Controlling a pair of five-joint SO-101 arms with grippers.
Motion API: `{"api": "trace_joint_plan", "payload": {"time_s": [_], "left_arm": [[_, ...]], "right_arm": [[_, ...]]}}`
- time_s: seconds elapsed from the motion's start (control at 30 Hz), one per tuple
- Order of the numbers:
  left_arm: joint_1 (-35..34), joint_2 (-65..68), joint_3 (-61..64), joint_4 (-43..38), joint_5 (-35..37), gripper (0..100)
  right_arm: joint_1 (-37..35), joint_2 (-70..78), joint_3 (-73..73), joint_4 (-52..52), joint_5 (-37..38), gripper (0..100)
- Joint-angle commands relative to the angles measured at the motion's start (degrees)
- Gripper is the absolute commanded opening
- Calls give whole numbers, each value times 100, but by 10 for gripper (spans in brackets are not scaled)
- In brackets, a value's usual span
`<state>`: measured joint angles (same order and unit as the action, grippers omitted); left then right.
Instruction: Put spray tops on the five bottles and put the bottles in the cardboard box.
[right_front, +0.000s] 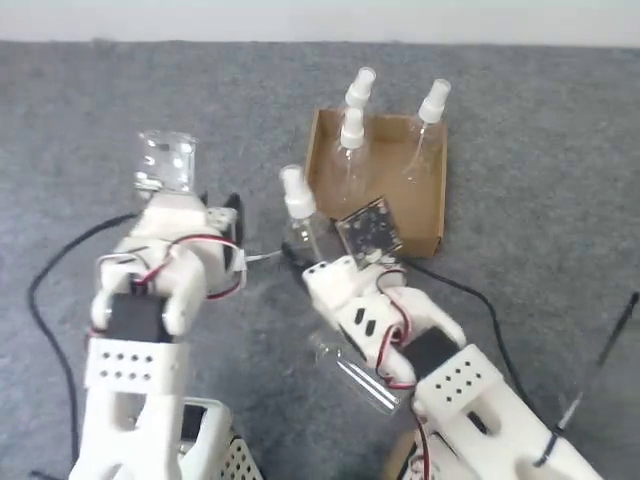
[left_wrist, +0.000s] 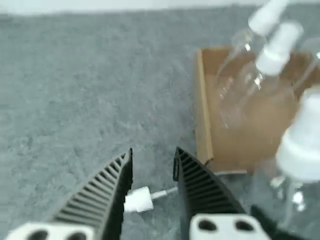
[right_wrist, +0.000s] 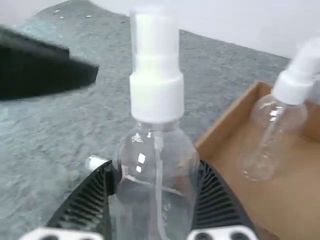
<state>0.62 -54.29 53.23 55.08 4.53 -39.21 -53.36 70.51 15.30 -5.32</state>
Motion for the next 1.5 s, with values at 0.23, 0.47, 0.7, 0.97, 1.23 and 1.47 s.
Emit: {"api": "trace_joint_plan", "payload": {"time_s": [0.23, 0.47, 0.7, 0.97, 1.23, 1.47], "left_arm": [[914, -114, 470, -290, -273, 125], [1275, -114, 549, -264, -273, 222], [1310, -114, 637, -440, -264, 229], [1512, -281, 840, -598, -290, 266], [1688, -2541, 1763, -510, -299, 287], [1688, -2998, 2000, -554, -299, 288]], "right_arm": [[778, -40, -1890, 1077, 176, 6], [769, 1218, -3121, 1279, 176, 6], [637, 2088, -3719, 1288, 176, 6], [725, 2229, -3859, 1279, 176, 6], [664, 2211, -3868, 1446, 141, 6], [154, 2035, -3877, 1956, 167, 6]]}}
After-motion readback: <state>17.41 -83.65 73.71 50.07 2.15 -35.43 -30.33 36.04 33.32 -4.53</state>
